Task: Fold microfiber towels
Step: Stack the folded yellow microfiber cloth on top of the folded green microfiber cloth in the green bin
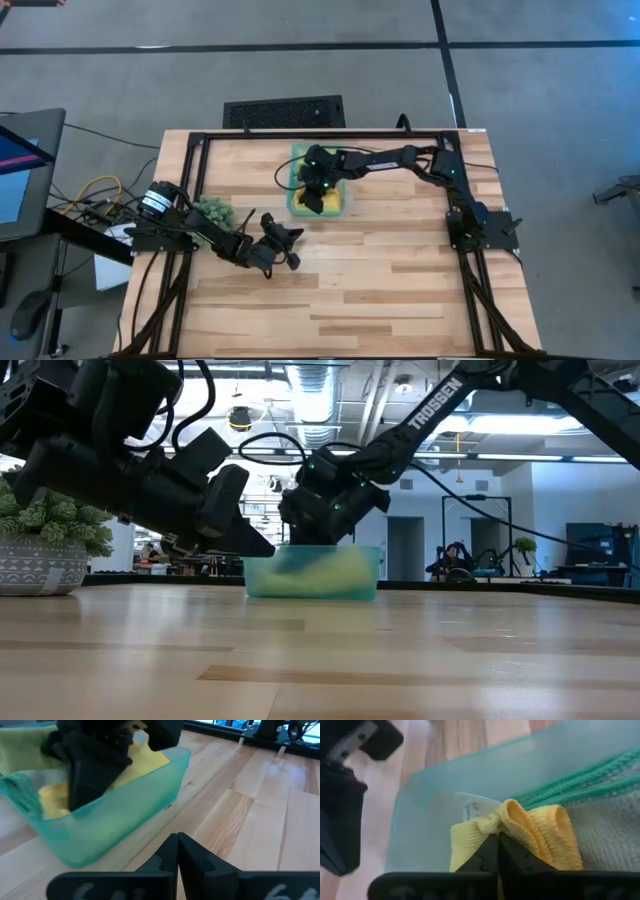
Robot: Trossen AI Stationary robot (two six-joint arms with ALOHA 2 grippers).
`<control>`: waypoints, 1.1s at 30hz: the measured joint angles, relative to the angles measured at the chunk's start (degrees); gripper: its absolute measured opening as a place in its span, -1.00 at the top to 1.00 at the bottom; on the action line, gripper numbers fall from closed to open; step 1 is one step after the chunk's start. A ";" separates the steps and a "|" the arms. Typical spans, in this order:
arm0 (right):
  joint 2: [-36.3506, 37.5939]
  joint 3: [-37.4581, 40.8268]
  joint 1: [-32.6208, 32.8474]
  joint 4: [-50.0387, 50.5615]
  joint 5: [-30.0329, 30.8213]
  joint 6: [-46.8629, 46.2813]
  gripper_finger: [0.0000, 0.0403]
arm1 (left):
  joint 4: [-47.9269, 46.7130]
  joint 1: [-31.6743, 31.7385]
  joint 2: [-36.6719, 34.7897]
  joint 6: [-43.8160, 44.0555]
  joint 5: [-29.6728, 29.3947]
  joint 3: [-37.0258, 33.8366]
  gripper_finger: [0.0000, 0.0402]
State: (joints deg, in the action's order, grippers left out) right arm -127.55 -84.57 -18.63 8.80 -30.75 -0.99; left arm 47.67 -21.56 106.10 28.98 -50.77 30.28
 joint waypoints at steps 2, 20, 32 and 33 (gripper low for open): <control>-0.09 -0.87 0.02 0.50 0.40 -0.09 0.83 | -0.62 0.00 0.00 0.71 0.01 0.00 1.00; 10.77 -4.89 -2.63 27.03 12.31 10.20 0.25 | -0.71 -0.28 0.00 1.52 1.02 0.00 1.00; 7.31 -2.95 -0.86 29.33 18.85 14.23 0.87 | -0.63 -0.28 0.00 1.76 0.99 0.00 1.00; 7.38 -3.52 -0.66 30.66 18.91 14.48 0.89 | -0.64 -0.28 0.00 1.77 0.99 0.00 1.00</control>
State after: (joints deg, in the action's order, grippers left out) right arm -120.16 -88.09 -19.30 39.46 -11.84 13.49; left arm 47.03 -21.85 106.10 30.75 -49.78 30.28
